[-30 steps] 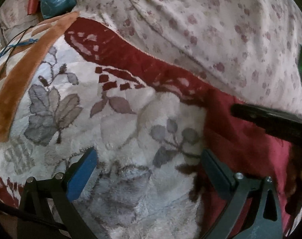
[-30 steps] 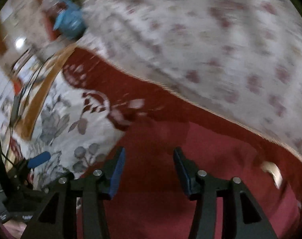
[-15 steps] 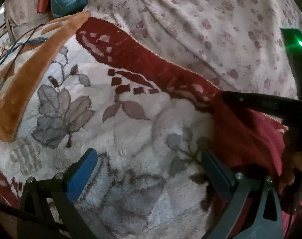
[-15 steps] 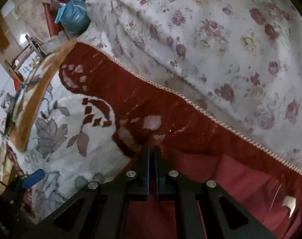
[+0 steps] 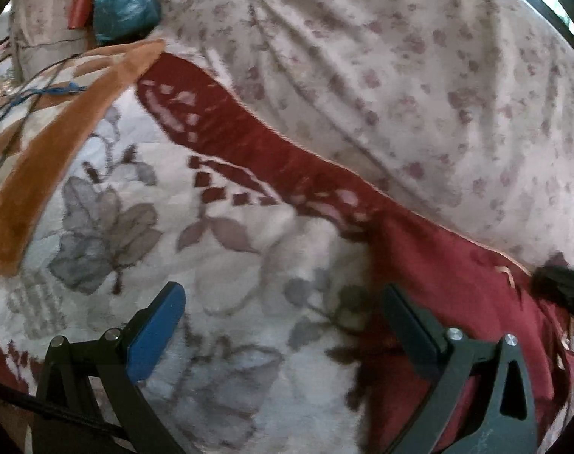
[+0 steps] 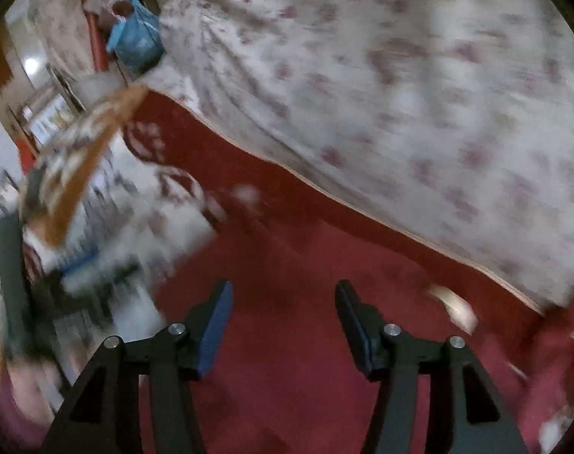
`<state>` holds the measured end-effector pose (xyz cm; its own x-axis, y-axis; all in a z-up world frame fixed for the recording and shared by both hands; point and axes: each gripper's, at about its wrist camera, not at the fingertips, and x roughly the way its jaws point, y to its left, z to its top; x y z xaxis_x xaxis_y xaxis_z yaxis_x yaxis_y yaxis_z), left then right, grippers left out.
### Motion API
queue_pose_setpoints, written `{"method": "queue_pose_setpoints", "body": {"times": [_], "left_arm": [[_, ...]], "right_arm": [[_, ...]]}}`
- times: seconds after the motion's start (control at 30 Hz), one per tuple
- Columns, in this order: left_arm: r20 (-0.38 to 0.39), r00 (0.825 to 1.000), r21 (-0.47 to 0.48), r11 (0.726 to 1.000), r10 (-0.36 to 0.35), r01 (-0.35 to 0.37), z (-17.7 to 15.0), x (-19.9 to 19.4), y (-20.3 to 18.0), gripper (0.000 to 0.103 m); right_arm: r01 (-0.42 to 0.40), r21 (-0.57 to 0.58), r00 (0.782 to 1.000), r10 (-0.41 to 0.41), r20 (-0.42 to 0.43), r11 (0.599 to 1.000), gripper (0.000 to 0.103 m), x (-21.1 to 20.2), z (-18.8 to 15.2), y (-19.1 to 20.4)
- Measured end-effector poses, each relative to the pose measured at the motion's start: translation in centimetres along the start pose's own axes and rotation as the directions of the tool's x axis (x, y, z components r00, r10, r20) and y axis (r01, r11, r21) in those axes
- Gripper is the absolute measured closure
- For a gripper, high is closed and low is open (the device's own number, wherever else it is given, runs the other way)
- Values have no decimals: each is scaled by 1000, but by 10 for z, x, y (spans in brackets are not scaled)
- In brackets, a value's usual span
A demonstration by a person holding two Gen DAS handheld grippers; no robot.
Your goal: Fold small clothes
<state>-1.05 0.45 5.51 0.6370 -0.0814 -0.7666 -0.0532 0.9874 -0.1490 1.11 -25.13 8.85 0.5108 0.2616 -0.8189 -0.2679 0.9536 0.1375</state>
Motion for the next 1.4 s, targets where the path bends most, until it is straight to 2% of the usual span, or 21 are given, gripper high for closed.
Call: {"method": "queue_pose_setpoints", "body": {"times": [0.13,0.2,0.3,0.4,0.5,0.63,0.7,0.73,0.77,0.87,0.93,0.97,1.0,1.03,1.1,1.2,1.27,1.33,1.4], "left_arm": [[10,1000,56,998,-3,2,-4,-2,-14,0],[13,1000,79,997,6,-7,-6,-1,-20,0],[11,1000,69,998,3,-4,-8,1,-22,0],[-4,1000,41,999,-20,20,-7,6,-26,0],[-12,999,42,999,-32,32,-4,8,-31,0],[16,999,77,997,-32,31,0,9,-39,0],[-2,999,85,996,-35,35,0,14,-41,0],[-12,1000,93,995,-29,30,-1,17,-42,0],[-27,1000,111,994,-2,5,-2,21,-44,0],[-63,997,157,987,53,-43,-7,30,-45,0],[-67,995,178,982,78,-65,-11,32,-46,0],[-65,994,185,980,83,-70,-13,32,-46,0],[-60,994,194,978,90,-76,-14,32,-47,0],[-53,994,203,976,96,-84,-15,32,-49,0],[-46,994,209,974,102,-90,-16,32,-49,0],[-47,994,204,975,100,-88,-16,32,-50,0],[-52,994,192,978,92,-80,-17,32,-50,0],[-58,995,183,980,86,-74,-16,32,-49,0],[-61,995,184,980,83,-70,-16,32,-49,0]], "right_arm": [[143,95,989,-145,7,985,31,-53,-52,-53],[188,171,982,-187,-20,967,30,-63,-77,-79],[176,243,984,-167,-55,954,30,-59,-105,-100],[150,252,988,-136,-71,956,30,-39,-120,-104],[257,199,965,-239,-109,946,31,-19,-128,-98],[111,360,994,-110,-23,926,30,-40,-133,-112],[98,397,995,-105,-5,913,30,-51,-133,-119],[117,397,992,-129,3,910,30,-56,-133,-121],[135,388,989,-146,-1,912,32,-55,-134,-121],[230,295,973,-210,-98,927,58,-36,-134,-118],[257,245,966,-238,-105,935,58,-29,-140,-113],[268,226,963,-252,-96,937,62,-31,-140,-110],[283,208,959,-268,-96,936,82,-32,-139,-108],[303,191,953,-290,-91,934,95,-35,-137,-106],[300,191,954,-295,-55,935,96,-46,-132,-105],[332,199,941,-337,-11,922,96,-53,-125,-107],[345,210,938,-347,-30,915,96,-45,-125,-111],[383,192,923,-379,-61,903,96,-30,-129,-115],[353,235,935,-352,-47,906,94,-30,-135,-121]]}}
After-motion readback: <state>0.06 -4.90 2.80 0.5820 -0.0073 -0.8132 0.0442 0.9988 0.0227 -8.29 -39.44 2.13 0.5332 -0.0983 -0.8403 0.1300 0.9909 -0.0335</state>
